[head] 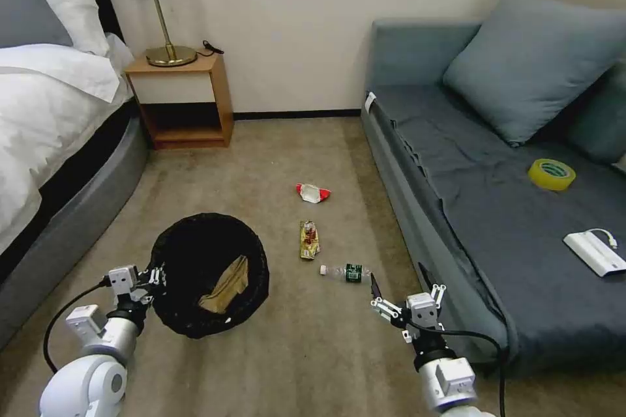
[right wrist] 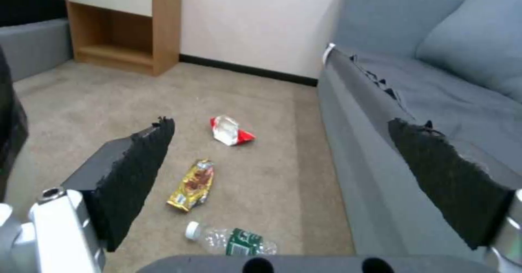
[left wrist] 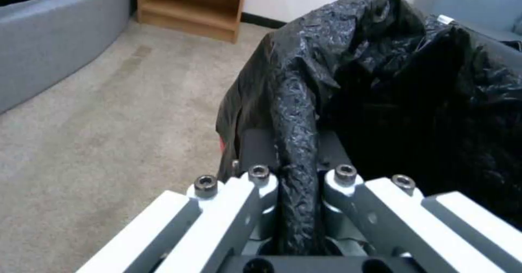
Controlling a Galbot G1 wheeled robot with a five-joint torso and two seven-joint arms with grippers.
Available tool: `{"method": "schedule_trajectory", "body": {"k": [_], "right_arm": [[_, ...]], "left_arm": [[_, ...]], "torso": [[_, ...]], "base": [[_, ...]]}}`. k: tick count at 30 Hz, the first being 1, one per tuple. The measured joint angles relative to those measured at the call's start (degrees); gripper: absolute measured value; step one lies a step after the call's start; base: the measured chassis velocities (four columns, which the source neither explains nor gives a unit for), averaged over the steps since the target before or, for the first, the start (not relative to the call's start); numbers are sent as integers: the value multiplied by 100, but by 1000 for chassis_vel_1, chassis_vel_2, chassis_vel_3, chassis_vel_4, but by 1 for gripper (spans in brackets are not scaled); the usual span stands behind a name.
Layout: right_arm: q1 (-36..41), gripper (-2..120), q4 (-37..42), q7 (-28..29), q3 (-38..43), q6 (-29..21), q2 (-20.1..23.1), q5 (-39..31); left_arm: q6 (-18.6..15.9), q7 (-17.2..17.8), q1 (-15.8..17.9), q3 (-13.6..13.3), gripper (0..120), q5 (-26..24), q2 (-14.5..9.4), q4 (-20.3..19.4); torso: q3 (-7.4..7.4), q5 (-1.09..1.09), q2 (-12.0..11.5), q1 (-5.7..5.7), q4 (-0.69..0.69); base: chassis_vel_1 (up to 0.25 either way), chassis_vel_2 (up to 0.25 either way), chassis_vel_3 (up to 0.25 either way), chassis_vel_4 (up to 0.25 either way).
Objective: Pick up the trash bin, then pick up the garbage on the floor and place it into the trash bin.
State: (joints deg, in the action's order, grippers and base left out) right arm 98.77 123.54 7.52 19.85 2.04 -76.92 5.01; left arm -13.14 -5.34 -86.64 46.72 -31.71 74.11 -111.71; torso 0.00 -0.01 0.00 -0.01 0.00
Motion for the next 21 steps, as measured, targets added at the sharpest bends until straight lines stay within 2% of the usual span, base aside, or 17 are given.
{"method": "schedule_trajectory", "body": {"k": [13, 21], "right_arm": [[-49, 100, 28, -236, -6, -81, 106, -199], [-60, 100, -7, -402, 24, -13, 123, -233]], "left_arm": [[17, -31, 26, 100, 5, -61, -28, 54], [17, -63, 32, 279, 5, -178, -68, 68]], "torso": [[0, 1, 0, 0, 0], [0, 1, 0, 0, 0]], "base": [[0, 0, 0, 0], [0, 0, 0, 0]]}}
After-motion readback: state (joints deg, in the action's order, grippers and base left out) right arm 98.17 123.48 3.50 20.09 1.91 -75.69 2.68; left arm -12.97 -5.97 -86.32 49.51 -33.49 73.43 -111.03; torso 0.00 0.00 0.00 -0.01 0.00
